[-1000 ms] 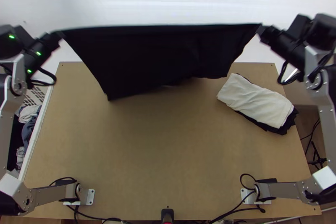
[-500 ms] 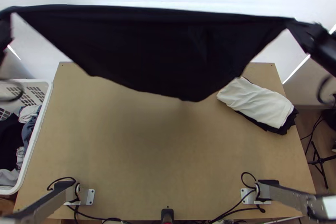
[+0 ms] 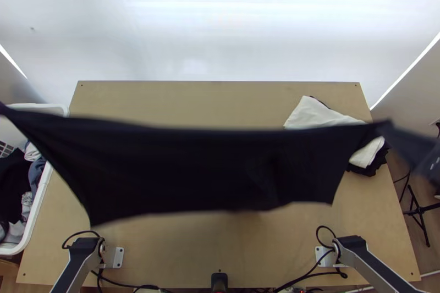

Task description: Fold the t-shirt

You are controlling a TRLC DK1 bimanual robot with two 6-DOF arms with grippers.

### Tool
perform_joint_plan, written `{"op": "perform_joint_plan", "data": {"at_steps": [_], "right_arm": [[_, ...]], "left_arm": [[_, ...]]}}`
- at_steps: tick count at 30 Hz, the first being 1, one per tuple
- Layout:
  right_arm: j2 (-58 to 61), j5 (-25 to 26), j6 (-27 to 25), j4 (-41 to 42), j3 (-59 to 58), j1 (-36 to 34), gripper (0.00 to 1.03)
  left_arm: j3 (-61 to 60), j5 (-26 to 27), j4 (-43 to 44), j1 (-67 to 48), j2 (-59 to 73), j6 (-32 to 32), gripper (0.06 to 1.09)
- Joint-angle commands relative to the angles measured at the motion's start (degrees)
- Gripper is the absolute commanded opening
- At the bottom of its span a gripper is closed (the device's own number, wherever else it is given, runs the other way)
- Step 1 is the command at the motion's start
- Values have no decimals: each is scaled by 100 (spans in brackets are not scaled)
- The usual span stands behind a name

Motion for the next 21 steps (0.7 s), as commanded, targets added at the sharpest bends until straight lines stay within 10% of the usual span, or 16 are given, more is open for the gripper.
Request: {"op": "perform_joint_plan", "data": {"at_steps": [1,13,21], "right_arm": [[-725,-33,-54,-815,-1065,293,3],[-566,213,-89,1550,-4431,223,3],[1402,652,-327,2877,-3455,-50,3]], "left_arm": [[-1261,586,-864,-12,-918,213,9],[-3036,243,-521,23,435,1109,9],[-2280,-302,885,384,2597,1469,9]]}}
